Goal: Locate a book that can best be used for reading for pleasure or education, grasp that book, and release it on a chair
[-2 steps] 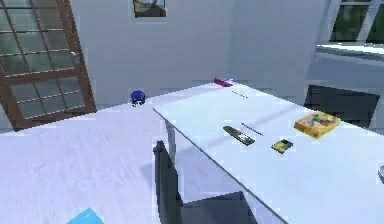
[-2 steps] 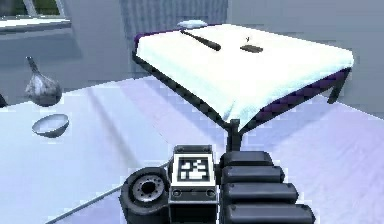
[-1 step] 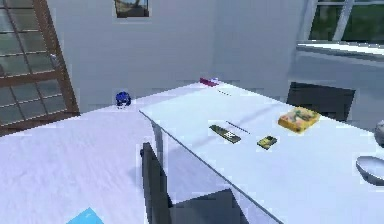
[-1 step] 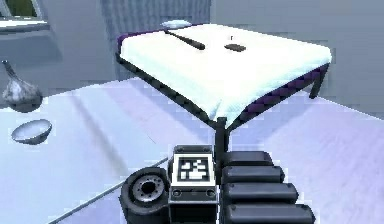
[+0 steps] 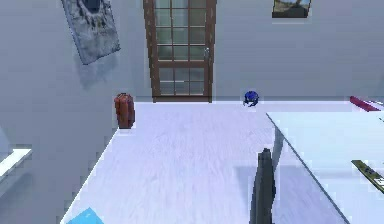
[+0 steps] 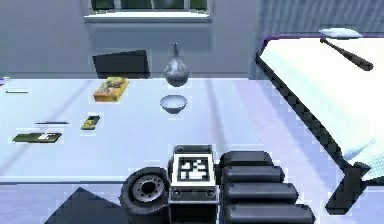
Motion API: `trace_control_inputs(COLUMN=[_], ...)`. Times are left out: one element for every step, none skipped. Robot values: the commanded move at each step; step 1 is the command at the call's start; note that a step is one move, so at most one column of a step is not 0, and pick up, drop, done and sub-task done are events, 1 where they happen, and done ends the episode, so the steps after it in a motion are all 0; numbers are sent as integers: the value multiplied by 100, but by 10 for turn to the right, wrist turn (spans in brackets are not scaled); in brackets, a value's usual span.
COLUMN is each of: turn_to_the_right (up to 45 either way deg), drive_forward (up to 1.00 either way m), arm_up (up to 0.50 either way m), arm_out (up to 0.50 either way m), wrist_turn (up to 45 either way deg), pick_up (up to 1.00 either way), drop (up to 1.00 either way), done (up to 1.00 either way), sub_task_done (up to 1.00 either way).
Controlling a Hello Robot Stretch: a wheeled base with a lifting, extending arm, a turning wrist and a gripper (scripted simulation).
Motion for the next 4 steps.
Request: trace_control_inputs(turn_to_the_right=[0,450,150,-450], drive_forward=[15,0,0,0], arm_up=[0,0,0,0], arm_out=[0,0,0,0], wrist_turn=[0,0,0,0], pick_up=[0,0,0,0], drop=[0,0,0,0], done=[0,0,0,0], sub_task_done=[0,0,0,0])
